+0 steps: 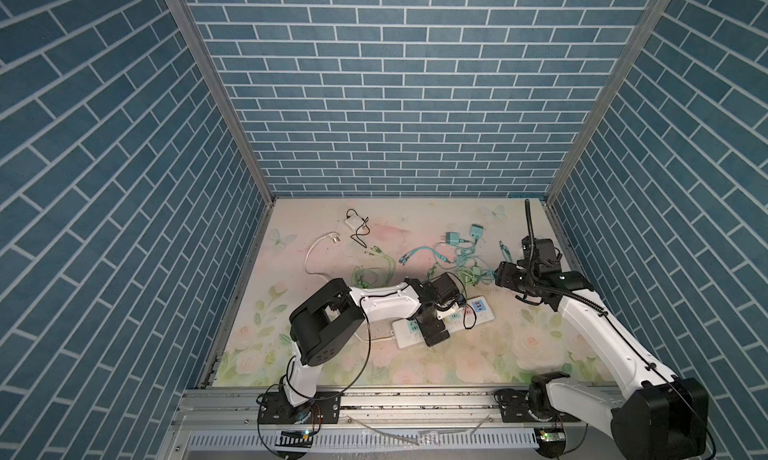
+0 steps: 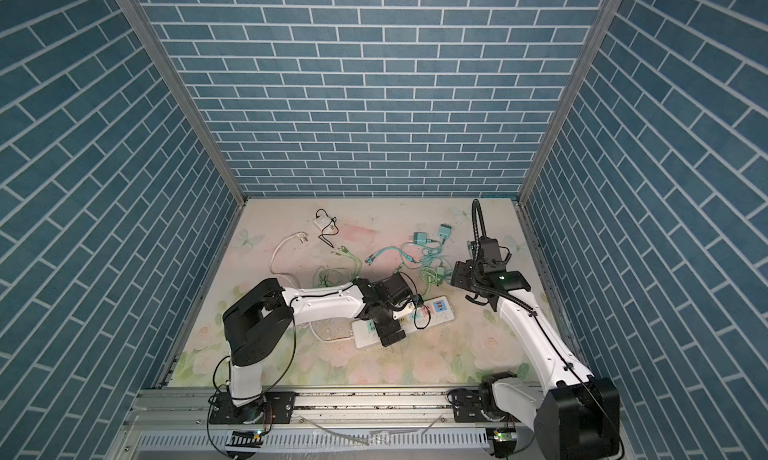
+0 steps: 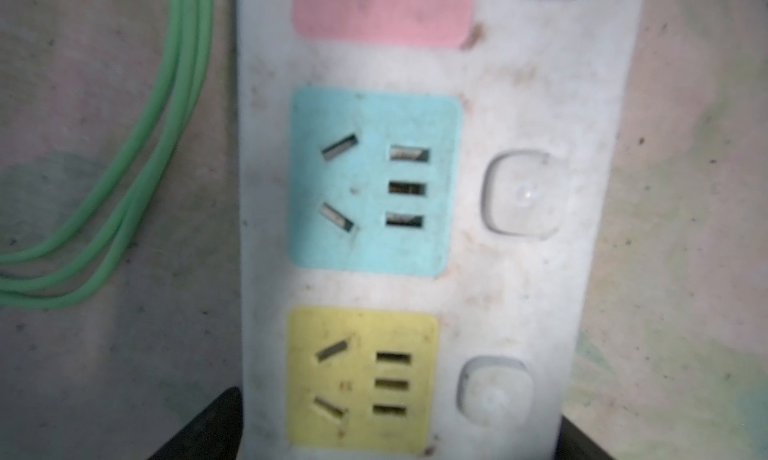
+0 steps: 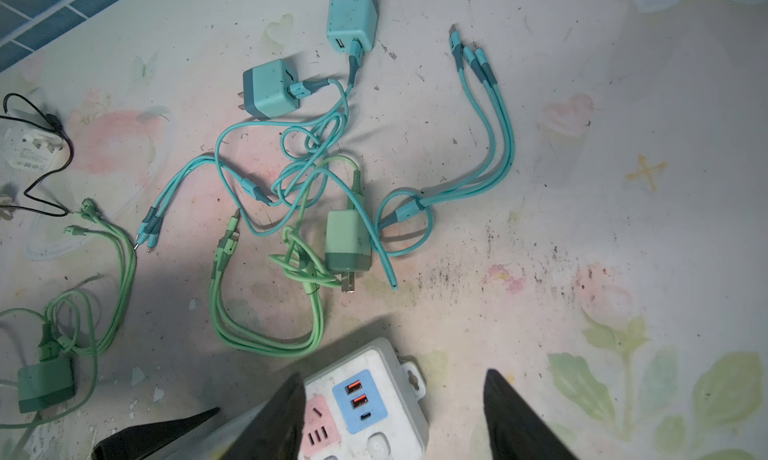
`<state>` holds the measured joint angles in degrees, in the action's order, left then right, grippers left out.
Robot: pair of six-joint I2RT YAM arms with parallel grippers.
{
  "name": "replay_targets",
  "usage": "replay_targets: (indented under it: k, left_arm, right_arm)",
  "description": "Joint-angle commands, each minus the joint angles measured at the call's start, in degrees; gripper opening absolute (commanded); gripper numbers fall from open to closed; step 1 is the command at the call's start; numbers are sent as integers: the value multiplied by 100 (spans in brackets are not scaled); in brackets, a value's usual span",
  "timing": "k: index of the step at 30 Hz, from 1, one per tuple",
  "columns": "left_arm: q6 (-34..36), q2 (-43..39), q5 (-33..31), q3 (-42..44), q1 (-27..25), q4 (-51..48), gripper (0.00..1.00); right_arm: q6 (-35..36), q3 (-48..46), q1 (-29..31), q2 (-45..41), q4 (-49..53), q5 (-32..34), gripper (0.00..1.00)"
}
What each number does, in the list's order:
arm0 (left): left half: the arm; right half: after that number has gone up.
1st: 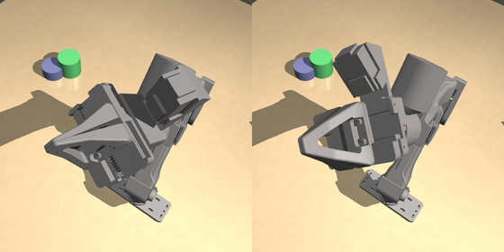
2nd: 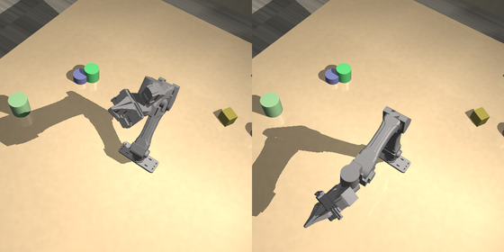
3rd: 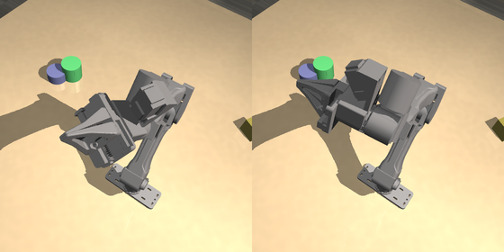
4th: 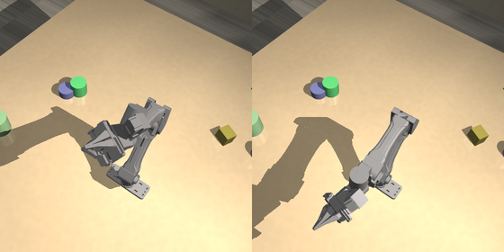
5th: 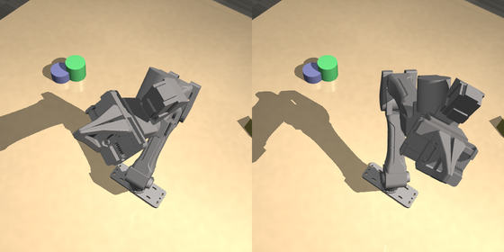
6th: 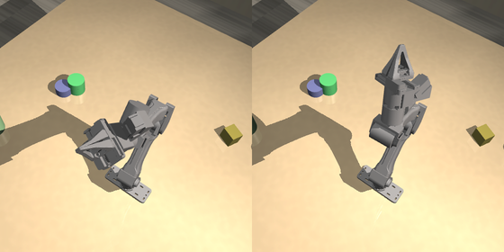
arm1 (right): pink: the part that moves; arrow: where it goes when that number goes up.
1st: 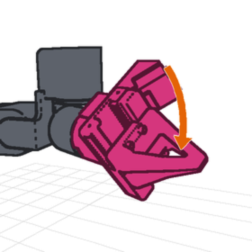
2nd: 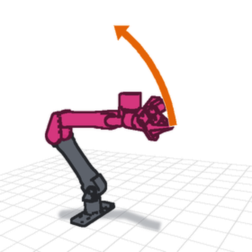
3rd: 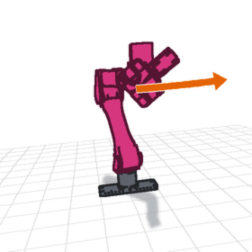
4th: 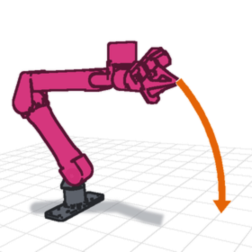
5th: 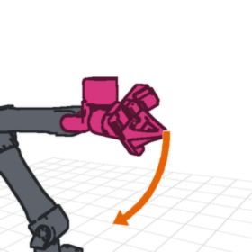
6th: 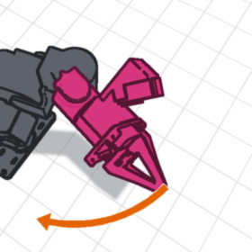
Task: Insert the plug
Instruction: 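Hold the power strip near the table front with the left gripper, then release the power strip and move the left gripper toward the white charger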
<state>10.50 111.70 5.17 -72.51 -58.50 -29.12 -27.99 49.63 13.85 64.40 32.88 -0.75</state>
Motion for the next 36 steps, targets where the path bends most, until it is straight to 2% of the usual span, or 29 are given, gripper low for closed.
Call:
replay_targets:
  k: [1, 6, 15, 28, 36]
  left_arm:
    - [-8, 233, -1017, 466, 66, -416, 100]
    - [-102, -234, -1001, 681, 194, -390, 100]
    - [-330, -268, -1135, 791, 467, -498, 100]
    - [-285, -312, -1156, 721, 541, -662, 100]
    - [-255, -1050, -744, 1035, 541, -377, 100]
  right_arm:
    - [153, -142, -5, 86, -56, -82, 68]
    - [136, -85, -4, 206, -116, -167, 68]
    - [180, -32, -5, 311, -135, -197, 68]
    - [188, -50, -4, 339, -163, -182, 68]
    - [197, -58, -6, 398, -221, -232, 68]
